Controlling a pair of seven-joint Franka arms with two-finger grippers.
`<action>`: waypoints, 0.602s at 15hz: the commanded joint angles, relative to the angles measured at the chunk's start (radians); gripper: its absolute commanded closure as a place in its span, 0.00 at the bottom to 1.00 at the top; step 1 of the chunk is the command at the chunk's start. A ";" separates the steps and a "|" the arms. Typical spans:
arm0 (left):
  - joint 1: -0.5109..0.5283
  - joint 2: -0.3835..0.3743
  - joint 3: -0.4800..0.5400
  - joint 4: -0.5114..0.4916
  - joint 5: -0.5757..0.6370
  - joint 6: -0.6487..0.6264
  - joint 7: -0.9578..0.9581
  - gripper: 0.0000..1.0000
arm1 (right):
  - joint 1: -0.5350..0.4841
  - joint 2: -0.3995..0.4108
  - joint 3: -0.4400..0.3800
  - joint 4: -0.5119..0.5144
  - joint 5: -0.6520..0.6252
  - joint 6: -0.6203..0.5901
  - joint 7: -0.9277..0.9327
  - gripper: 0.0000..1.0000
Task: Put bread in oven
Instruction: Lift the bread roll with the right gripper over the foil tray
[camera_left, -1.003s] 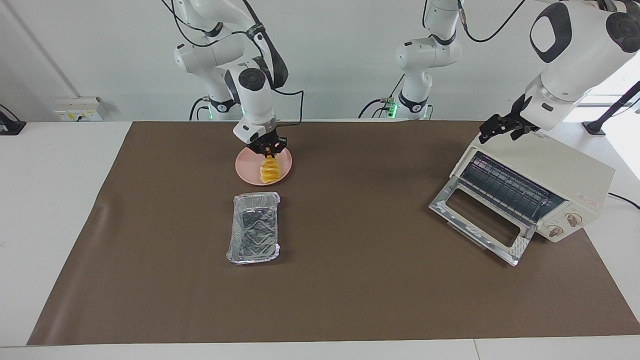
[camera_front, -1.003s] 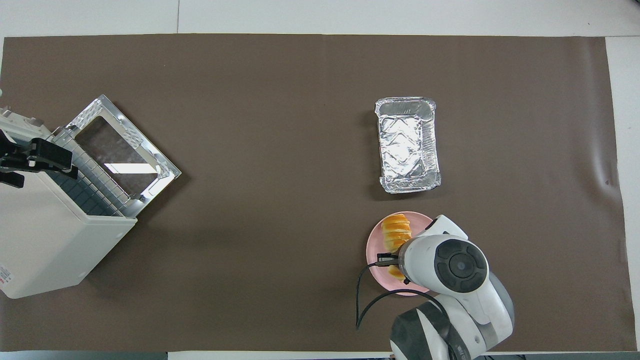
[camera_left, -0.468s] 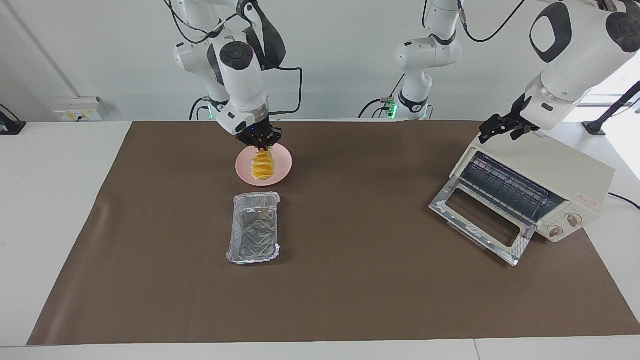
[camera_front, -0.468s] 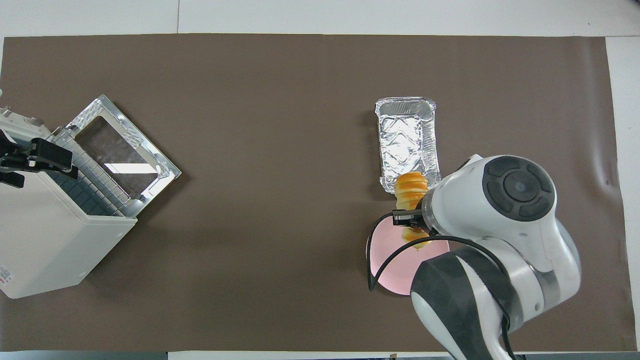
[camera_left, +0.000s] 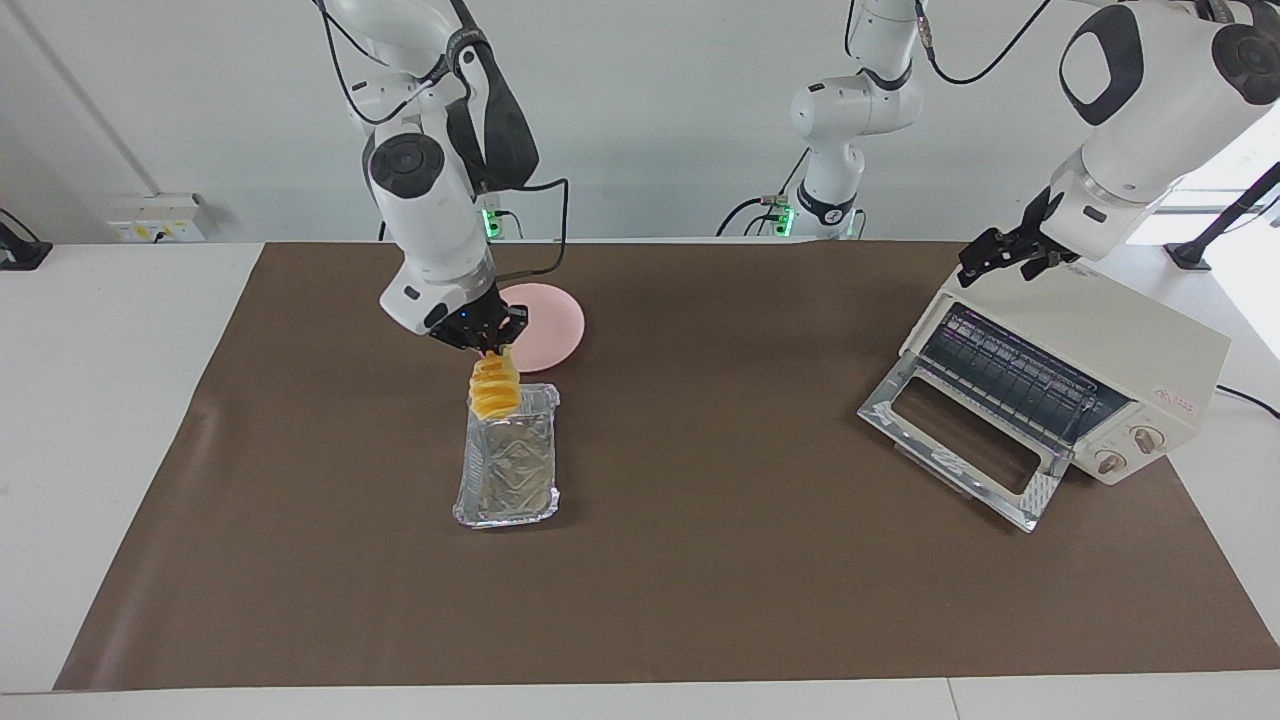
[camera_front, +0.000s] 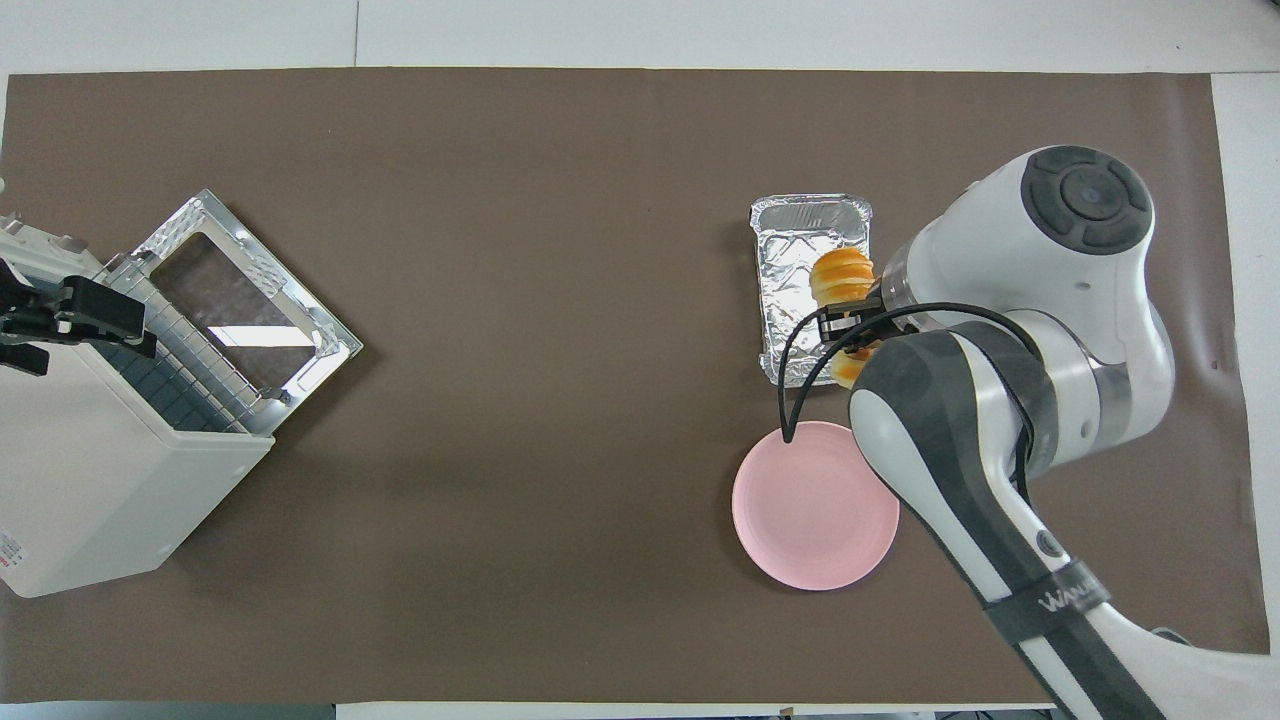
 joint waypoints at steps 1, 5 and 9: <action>0.005 -0.024 -0.005 -0.025 0.016 0.014 0.001 0.00 | -0.008 0.122 0.007 0.109 0.014 0.018 -0.023 1.00; 0.005 -0.024 -0.005 -0.023 0.016 0.017 0.001 0.00 | -0.028 0.230 0.006 0.168 0.002 0.045 -0.086 1.00; 0.005 -0.024 -0.005 -0.023 0.016 0.017 0.001 0.00 | -0.036 0.256 0.006 0.142 0.002 0.099 -0.120 1.00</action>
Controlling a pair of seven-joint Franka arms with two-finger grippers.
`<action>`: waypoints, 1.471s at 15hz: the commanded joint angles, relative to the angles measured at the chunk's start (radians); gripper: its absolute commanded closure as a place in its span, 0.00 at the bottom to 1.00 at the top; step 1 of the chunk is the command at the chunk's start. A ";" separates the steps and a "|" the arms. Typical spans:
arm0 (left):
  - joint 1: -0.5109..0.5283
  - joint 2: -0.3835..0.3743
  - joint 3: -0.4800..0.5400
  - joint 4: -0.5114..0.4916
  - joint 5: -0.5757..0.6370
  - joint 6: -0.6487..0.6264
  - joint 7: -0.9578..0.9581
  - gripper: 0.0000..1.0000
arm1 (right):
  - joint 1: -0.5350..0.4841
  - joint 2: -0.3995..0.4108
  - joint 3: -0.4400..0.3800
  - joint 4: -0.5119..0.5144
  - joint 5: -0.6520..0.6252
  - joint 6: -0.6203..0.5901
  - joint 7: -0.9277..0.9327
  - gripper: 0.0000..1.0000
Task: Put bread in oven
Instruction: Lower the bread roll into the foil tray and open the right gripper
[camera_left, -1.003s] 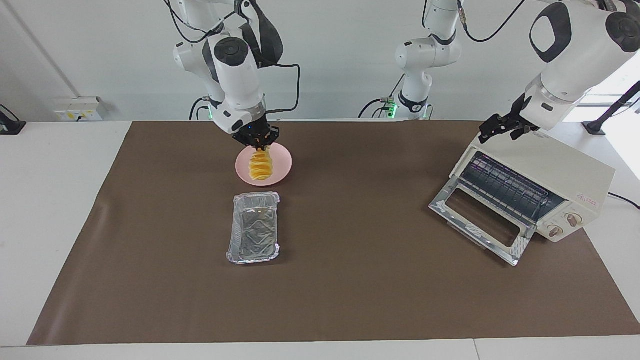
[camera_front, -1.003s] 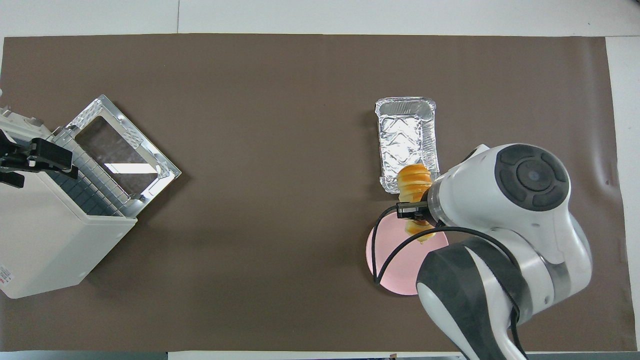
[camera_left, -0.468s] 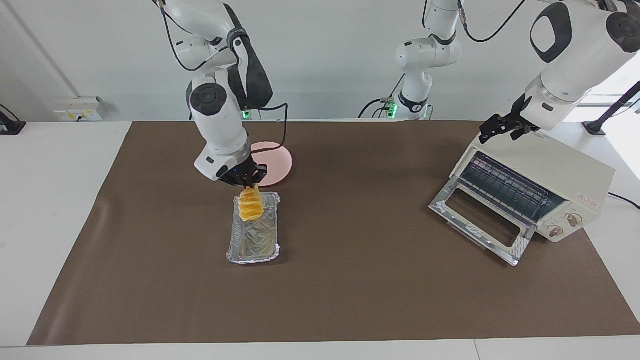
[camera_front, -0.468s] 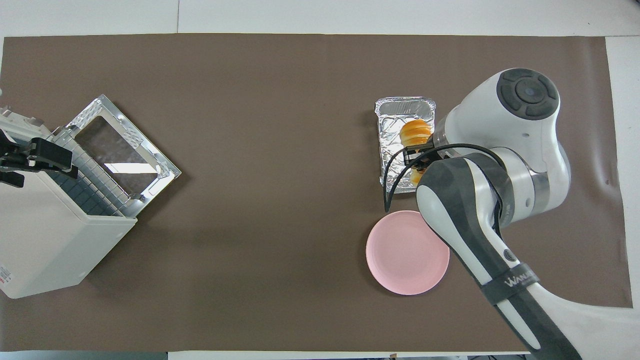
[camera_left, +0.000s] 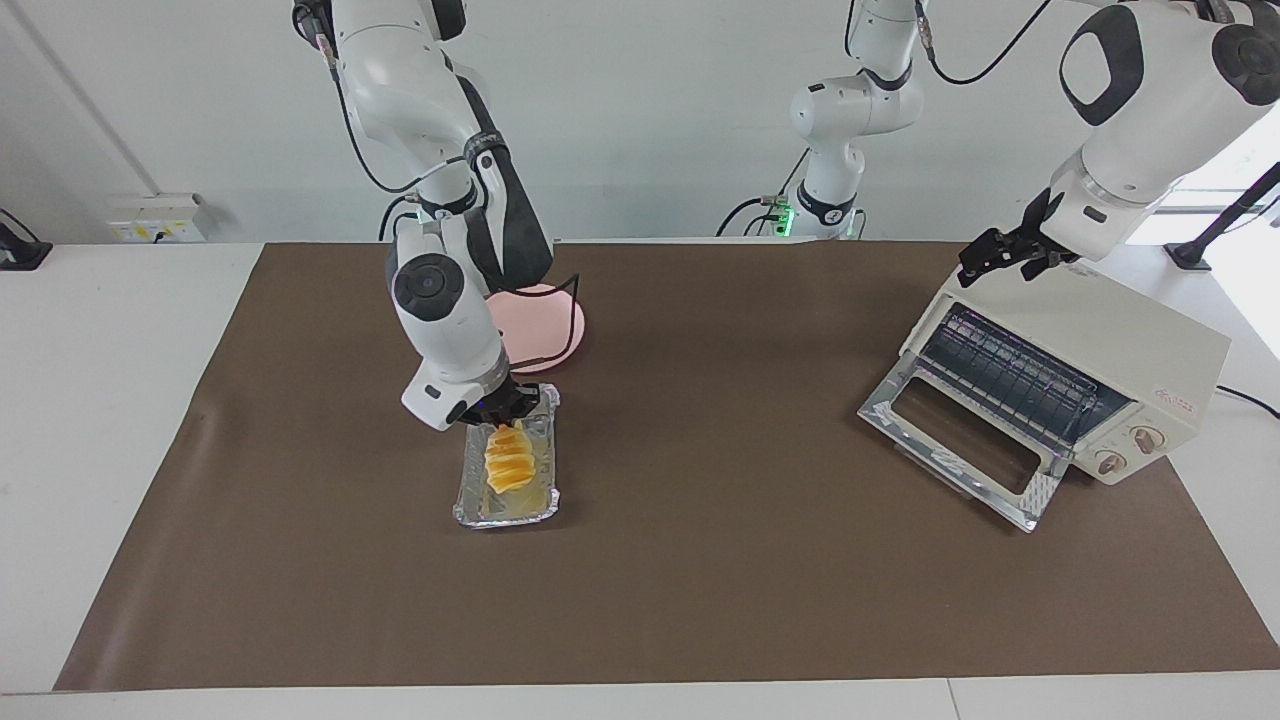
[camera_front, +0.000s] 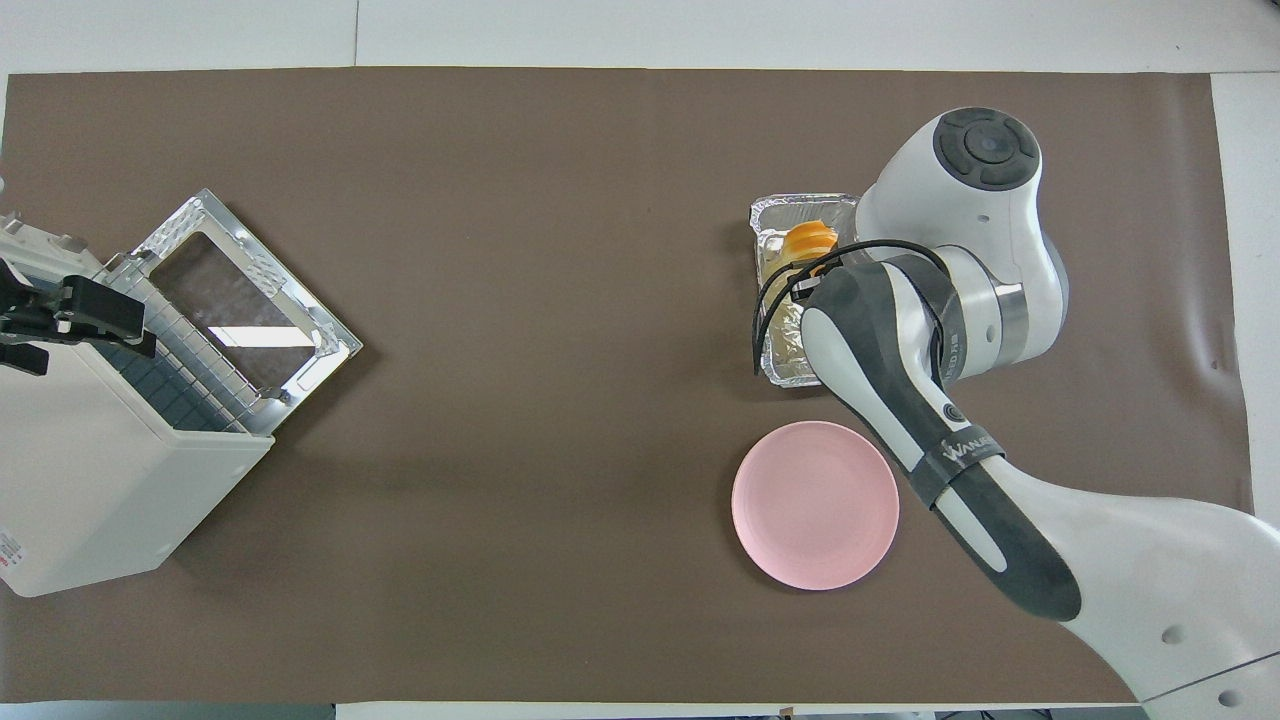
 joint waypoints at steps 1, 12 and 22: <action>0.005 -0.024 -0.005 -0.023 0.016 0.017 0.001 0.00 | -0.007 0.009 0.008 -0.023 0.005 0.042 -0.026 1.00; 0.005 -0.024 -0.005 -0.023 0.016 0.017 0.001 0.00 | 0.002 0.000 0.008 -0.061 0.008 0.082 0.025 0.00; 0.005 -0.024 -0.005 -0.023 0.016 0.017 0.001 0.00 | -0.106 -0.054 0.005 -0.056 0.011 0.042 -0.001 0.00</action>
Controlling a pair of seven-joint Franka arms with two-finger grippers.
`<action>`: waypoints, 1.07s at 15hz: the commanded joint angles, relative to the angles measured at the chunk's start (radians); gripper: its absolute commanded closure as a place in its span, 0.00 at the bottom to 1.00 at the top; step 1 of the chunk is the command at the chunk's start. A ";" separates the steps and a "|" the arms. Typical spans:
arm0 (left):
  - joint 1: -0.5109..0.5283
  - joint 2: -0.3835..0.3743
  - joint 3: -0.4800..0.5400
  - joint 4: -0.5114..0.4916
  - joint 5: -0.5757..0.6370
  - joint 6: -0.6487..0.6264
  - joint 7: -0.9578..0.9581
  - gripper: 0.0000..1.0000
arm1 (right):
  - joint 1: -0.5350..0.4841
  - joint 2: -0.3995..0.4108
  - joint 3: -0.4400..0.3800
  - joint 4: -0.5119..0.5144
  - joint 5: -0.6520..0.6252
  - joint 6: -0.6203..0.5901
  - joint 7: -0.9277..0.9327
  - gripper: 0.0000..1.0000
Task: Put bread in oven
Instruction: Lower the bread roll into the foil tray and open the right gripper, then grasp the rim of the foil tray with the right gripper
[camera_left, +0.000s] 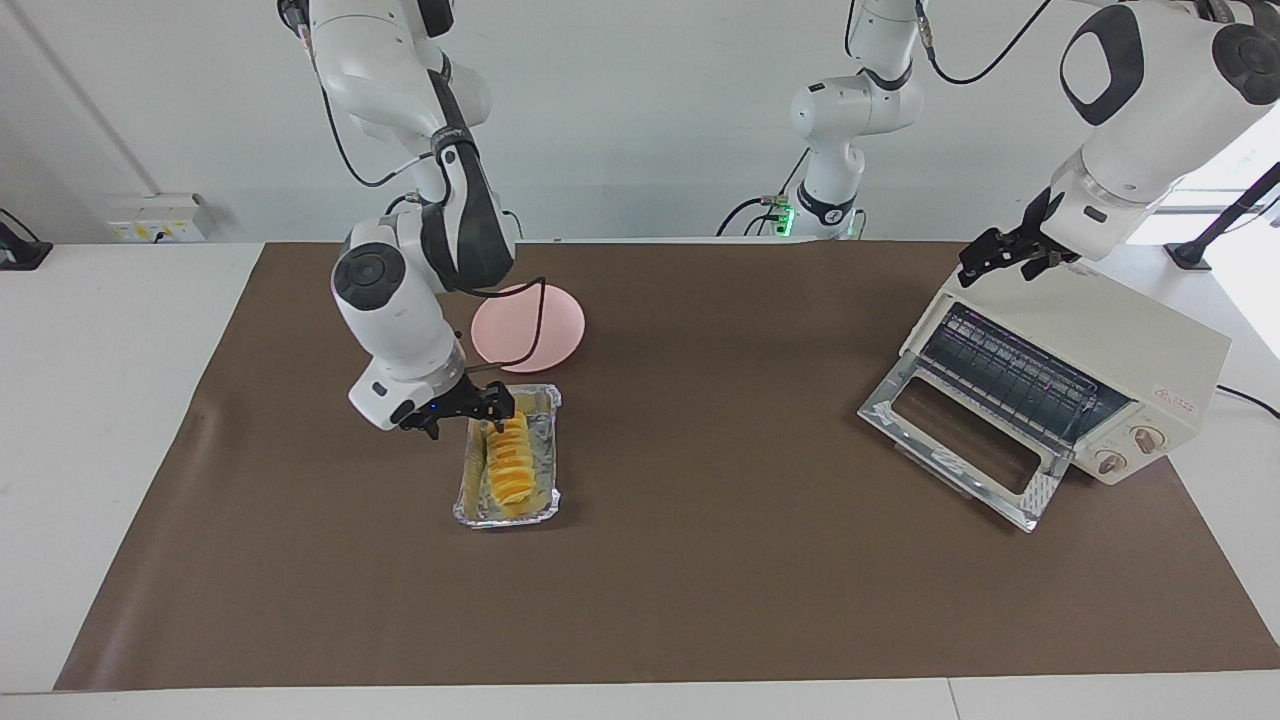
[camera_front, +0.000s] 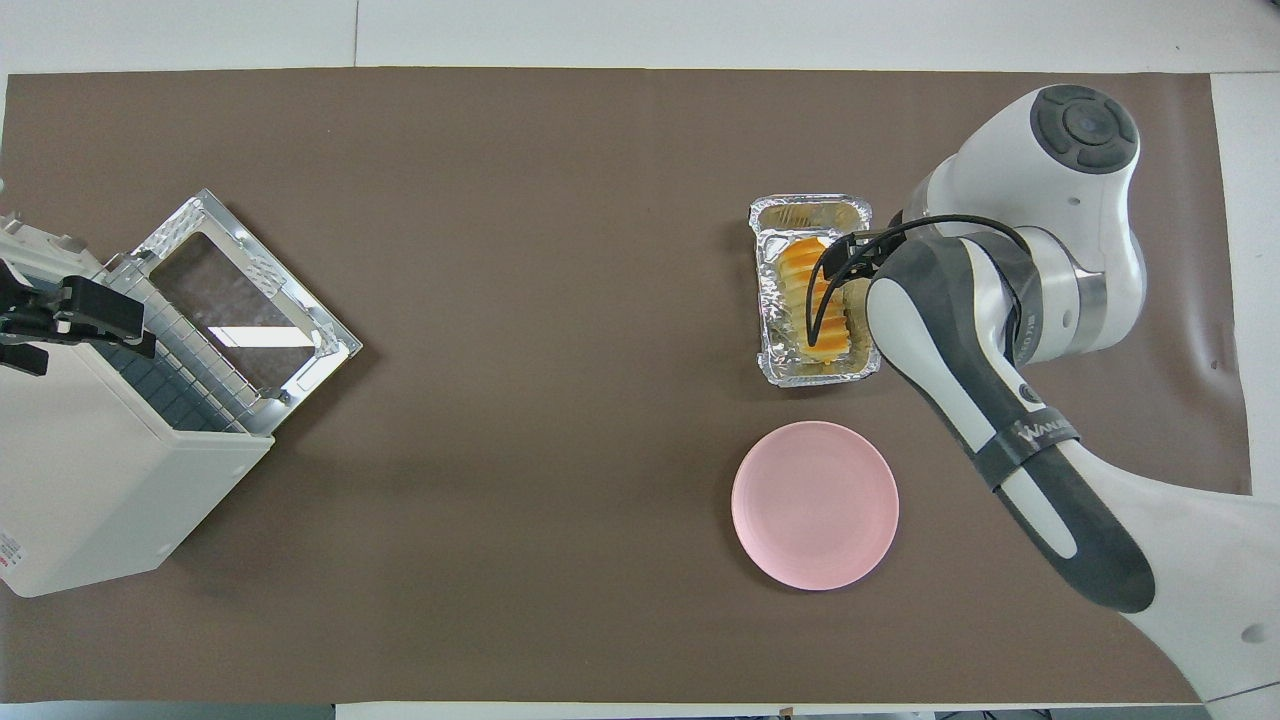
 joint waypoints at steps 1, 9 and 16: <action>0.005 -0.024 -0.005 -0.023 0.016 0.017 0.001 0.00 | -0.019 -0.003 0.008 -0.072 0.004 0.064 -0.018 0.00; 0.005 -0.024 -0.005 -0.023 0.016 0.017 0.001 0.00 | -0.016 0.014 0.008 -0.195 -0.034 0.227 -0.025 0.51; 0.005 -0.024 -0.005 -0.023 0.016 0.017 0.001 0.00 | -0.005 0.017 0.009 -0.165 -0.034 0.209 -0.020 1.00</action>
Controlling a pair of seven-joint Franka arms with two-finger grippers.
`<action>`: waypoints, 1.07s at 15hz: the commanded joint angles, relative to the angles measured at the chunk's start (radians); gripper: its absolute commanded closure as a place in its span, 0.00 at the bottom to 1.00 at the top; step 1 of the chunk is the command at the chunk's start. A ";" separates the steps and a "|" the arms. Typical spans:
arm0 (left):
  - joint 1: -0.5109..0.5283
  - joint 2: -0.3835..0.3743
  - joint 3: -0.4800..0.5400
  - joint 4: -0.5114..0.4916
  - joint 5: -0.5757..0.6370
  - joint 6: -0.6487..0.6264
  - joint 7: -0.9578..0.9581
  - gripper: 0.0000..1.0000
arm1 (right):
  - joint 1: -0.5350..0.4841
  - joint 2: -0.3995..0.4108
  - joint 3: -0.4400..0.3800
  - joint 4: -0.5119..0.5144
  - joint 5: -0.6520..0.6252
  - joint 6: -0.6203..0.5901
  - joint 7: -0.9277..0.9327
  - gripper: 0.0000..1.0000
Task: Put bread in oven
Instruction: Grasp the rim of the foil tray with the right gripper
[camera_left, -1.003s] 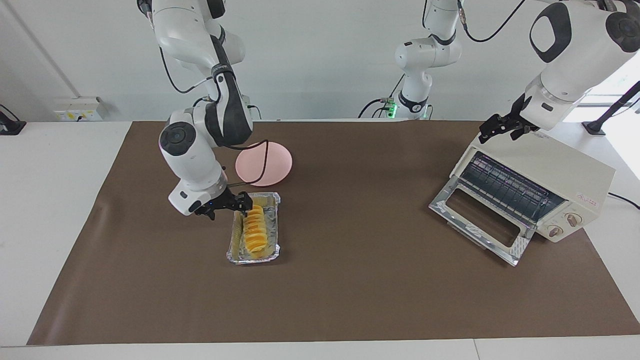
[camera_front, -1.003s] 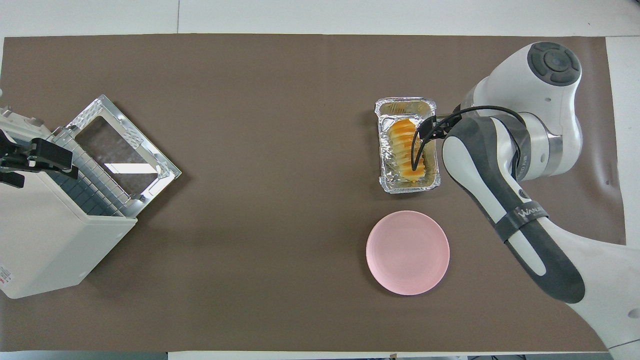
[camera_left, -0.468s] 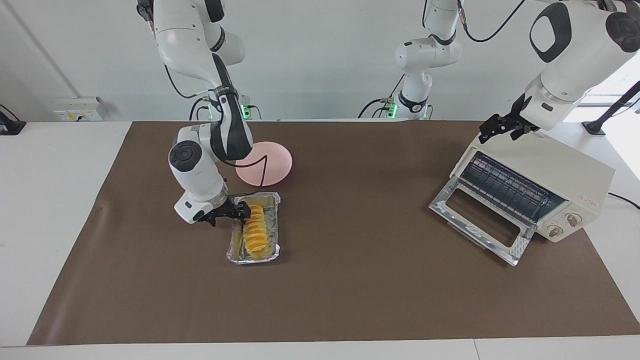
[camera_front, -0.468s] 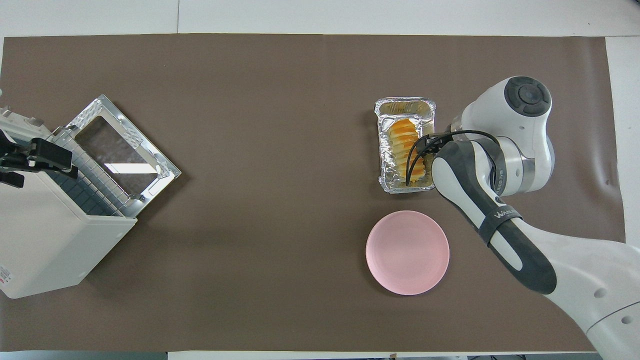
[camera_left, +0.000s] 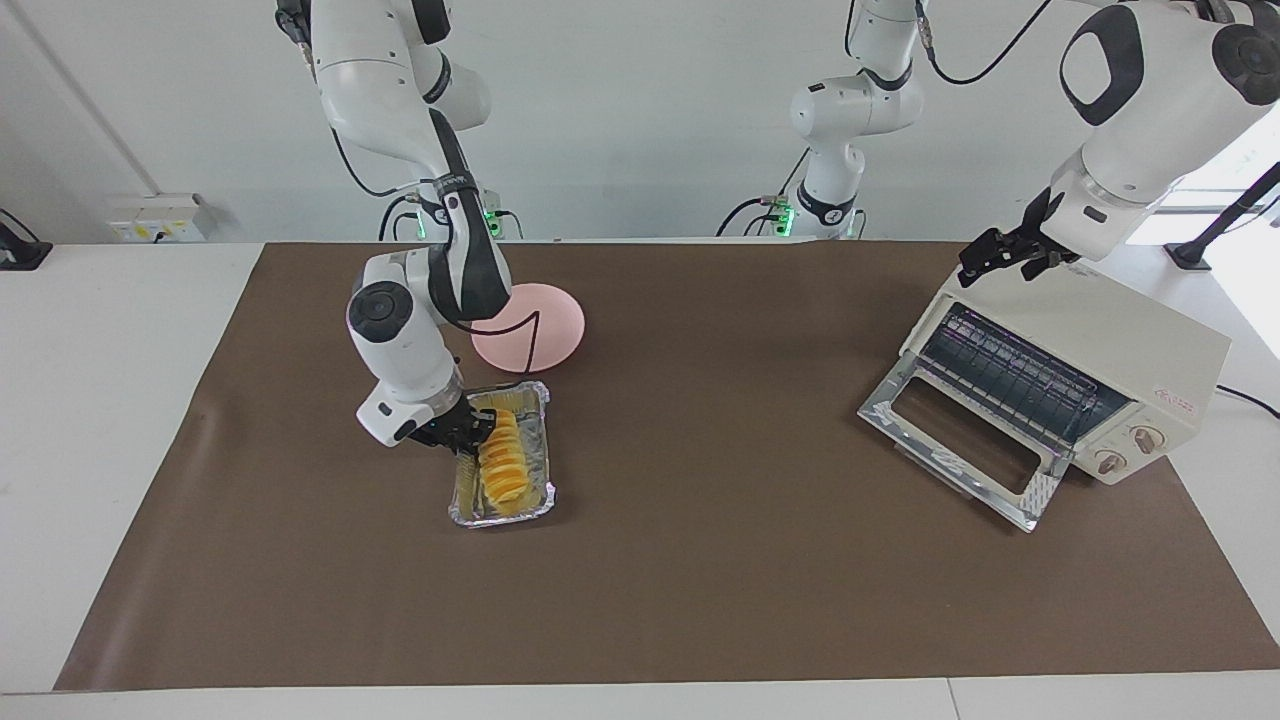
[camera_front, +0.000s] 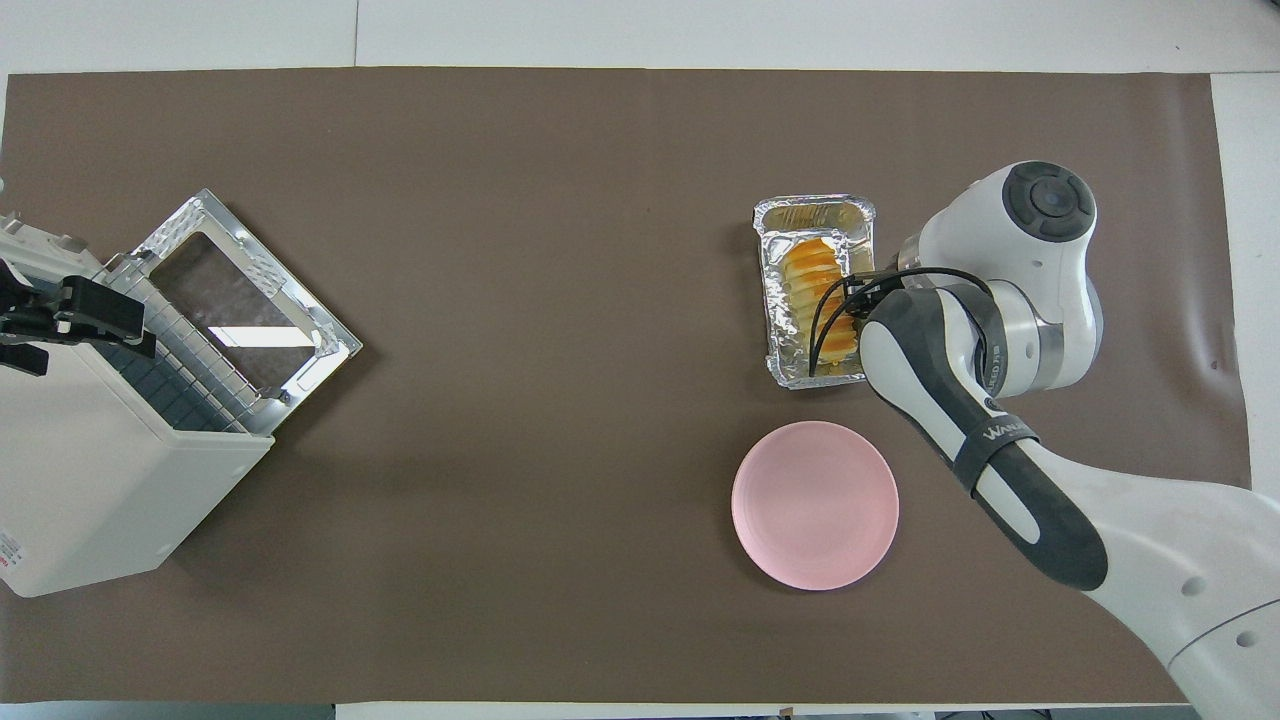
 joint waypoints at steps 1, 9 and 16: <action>0.003 -0.024 -0.005 -0.023 0.016 0.017 0.001 0.00 | -0.005 -0.009 0.004 0.006 -0.011 0.001 -0.015 1.00; 0.003 -0.024 -0.005 -0.023 0.016 0.019 0.001 0.00 | 0.009 -0.008 0.016 0.198 0.038 -0.186 0.018 1.00; 0.003 -0.024 -0.004 -0.022 0.016 0.017 0.001 0.00 | 0.232 0.029 0.016 0.421 0.165 -0.278 0.329 1.00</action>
